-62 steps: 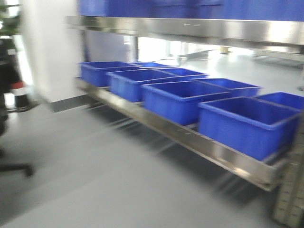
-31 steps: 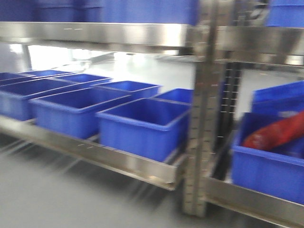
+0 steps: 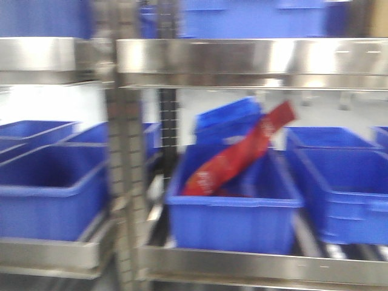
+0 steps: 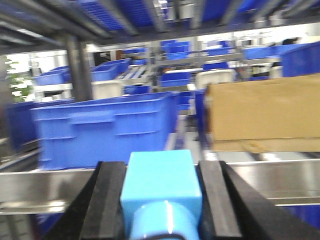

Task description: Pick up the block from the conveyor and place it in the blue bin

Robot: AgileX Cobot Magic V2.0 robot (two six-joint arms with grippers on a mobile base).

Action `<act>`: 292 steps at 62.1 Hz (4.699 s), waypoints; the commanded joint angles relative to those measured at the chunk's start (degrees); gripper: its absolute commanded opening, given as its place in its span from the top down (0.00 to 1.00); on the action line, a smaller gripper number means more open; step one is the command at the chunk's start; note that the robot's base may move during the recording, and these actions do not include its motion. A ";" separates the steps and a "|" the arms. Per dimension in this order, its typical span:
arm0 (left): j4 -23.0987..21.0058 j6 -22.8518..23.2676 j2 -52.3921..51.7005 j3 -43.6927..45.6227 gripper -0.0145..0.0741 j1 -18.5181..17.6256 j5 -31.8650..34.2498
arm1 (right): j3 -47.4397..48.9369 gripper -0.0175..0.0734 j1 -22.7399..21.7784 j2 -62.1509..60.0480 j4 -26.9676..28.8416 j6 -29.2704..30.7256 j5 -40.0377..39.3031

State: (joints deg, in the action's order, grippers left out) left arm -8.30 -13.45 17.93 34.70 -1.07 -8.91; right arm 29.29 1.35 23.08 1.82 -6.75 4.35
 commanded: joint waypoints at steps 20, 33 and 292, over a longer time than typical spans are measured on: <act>0.04 0.15 -0.29 -0.11 0.96 0.16 0.91 | 0.48 0.99 -0.12 -0.40 -0.31 0.16 -1.45; 0.04 0.15 -0.29 -0.11 0.96 0.16 0.91 | 0.48 0.99 -0.12 -0.40 -0.31 0.16 -1.45; -5.72 -1.97 55.87 36.92 0.96 -31.26 2.23 | 27.92 0.99 29.63 45.93 -3.35 0.16 -24.59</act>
State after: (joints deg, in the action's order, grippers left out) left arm -13.91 -15.20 70.70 69.00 -32.01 -8.76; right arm 56.42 30.91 68.05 -1.13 -6.75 -16.90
